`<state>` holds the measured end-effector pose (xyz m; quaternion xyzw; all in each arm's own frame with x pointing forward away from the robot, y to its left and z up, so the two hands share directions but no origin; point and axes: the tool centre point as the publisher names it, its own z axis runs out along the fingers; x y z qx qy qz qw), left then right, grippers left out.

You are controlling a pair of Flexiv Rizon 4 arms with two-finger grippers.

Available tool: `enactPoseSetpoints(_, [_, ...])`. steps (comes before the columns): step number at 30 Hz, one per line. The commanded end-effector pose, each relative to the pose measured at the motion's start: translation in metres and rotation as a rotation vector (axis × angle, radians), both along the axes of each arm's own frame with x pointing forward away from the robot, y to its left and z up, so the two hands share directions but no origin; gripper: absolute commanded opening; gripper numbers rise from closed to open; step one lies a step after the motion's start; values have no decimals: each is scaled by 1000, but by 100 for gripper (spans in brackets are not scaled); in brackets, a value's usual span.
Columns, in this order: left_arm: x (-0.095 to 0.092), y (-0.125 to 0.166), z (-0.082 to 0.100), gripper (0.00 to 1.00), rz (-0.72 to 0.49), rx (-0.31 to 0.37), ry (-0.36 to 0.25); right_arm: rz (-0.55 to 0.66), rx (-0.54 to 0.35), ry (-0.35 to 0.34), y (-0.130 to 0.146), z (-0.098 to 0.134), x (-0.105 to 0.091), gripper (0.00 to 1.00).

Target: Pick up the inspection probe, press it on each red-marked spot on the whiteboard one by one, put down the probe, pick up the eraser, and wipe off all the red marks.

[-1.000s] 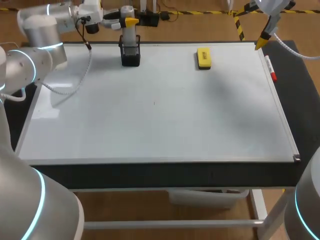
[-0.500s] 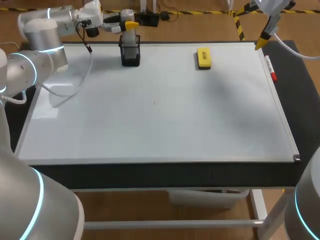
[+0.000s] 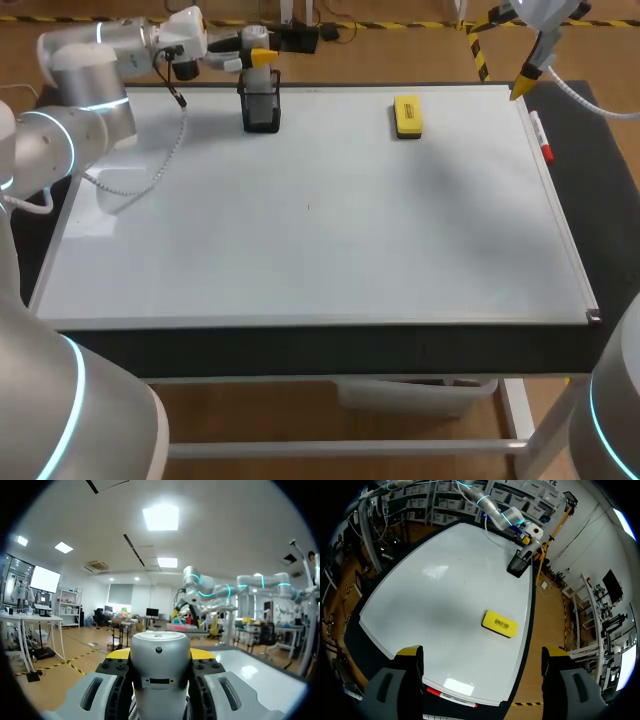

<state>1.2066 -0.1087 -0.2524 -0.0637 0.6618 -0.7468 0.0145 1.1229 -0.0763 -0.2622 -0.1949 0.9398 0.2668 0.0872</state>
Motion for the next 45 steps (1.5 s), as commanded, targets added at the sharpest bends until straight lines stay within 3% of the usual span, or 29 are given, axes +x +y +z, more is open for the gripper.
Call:
enactPoseSetpoints(1, [8, 0, -5, 0, -512, -40, -63, 2, -6, 1, 0, 1, 0, 100])
enactPoseSetpoints(5, [8, -1, -5, 0, -515, -39, -61, 2, -6, 1, 0, 1, 0, 100])
enactPoseSetpoints(6, [8, -1, -5, 18, -516, -39, -60, 2, -6, 1, 0, 1, 0, 100])
enactPoseSetpoints(7, [8, -1, -6, 45, -516, -40, -59, 2, -6, 1, 0, 1, 0, 100])
enactPoseSetpoints(8, [8, -1, -6, 81, -516, -43, -56, 2, -6, 1, 0, 1, 0, 100])
enactPoseSetpoints(9, [8, -1, -6, 100, -516, -42, -57, 2, -6, 1, 0, 1, 0, 100])
enactPoseSetpoints(18, [3, 6, 5, 100, -480, -2, -75, 2, -6, 1, 0, 1, 0, 100])
enactPoseSetpoints(21, [-1, 12, 9, 100, -431, 69, -78, 2, -6, 1, 0, 1, 0, 100])
enactPoseSetpoints(25, [-7, 25, 11, 100, -329, 226, -66, 2, -6, 1, 0, 1, 0, 100])
enactPoseSetpoints(32, [-20, 54, 7, 100, -202, 376, -53, 2, -6, 1, 0, 1, 0, 100])
enactPoseSetpoints(37, [-36, 68, 5, 100, -96, 557, -77, 2, -6, 1, 0, 1, 0, 100])
enactPoseSetpoints(45, [-58, 92, 4, 100, 29, 703, -84, 2, -6, 1, 0, 1, 0, 100])
